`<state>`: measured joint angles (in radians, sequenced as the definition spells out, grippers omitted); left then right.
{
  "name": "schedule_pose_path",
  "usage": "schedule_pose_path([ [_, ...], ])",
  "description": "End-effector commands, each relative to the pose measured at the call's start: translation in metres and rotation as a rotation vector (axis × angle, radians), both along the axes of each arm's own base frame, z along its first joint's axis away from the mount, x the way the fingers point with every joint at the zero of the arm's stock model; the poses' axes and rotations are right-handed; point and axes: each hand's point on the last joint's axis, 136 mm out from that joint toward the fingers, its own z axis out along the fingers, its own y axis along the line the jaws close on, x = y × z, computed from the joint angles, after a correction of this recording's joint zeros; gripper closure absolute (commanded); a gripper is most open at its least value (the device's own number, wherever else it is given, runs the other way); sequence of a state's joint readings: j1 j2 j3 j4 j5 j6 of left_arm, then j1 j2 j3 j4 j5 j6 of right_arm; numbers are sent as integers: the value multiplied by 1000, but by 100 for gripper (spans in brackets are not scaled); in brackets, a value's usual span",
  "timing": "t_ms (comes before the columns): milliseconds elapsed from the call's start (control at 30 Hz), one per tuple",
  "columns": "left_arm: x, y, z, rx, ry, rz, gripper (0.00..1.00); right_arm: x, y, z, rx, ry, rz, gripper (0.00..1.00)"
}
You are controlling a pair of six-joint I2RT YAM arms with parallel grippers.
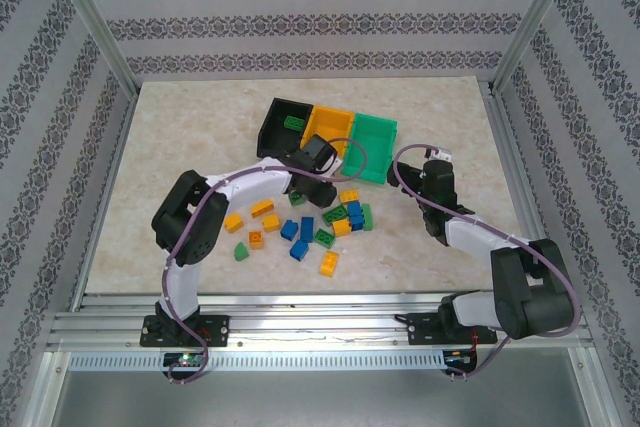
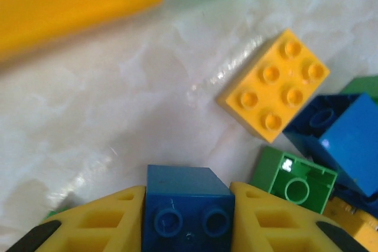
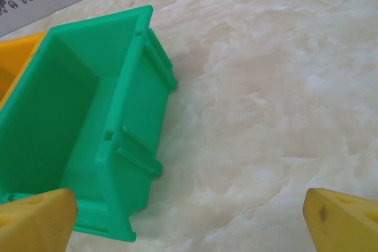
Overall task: Sort the legos into containers by color
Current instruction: Pick up the lego from the center of the table, then place the lego in the container.
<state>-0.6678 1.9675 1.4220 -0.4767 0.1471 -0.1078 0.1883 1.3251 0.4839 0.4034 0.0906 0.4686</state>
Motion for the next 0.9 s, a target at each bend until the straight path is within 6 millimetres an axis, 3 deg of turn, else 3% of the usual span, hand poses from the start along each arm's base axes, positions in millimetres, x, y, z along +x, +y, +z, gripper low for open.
schedule_pose_path([
  [0, 26, 3, 52, 15, -147, 16, 74, 2, 3, 7, -8, -29, 2, 2],
  [100, 52, 3, 76, 5, -214, 47, 79, 2, 3, 7, -10, -27, 1, 2],
  [267, 94, 8, 98, -4, -269, 107, 77, 2, 2, 7, -14, -28, -3, 2],
  [300, 100, 7, 102, -2, -275, 114, 69, 2, 2, 8, -15, -29, -2, 2],
  [367, 104, 5, 102, 4, -263, 116, 31, 1, 1, 8, -15, -30, -3, 2],
  [400, 102, 3, 100, -5, -245, 111, 22, 1, 2, 8, -14, -30, -3, 2],
  [433, 100, 0, 98, -16, -229, 107, 20, 1, 2, 8, -16, -31, -2, 2],
  [600, 75, -7, 87, -88, -184, 86, 19, 1, 2, 7, -15, -29, -2, 2],
  [867, 16, -24, 76, -216, -115, -17, 20, 4, 4, 6, -4, -23, 5, 2],
])
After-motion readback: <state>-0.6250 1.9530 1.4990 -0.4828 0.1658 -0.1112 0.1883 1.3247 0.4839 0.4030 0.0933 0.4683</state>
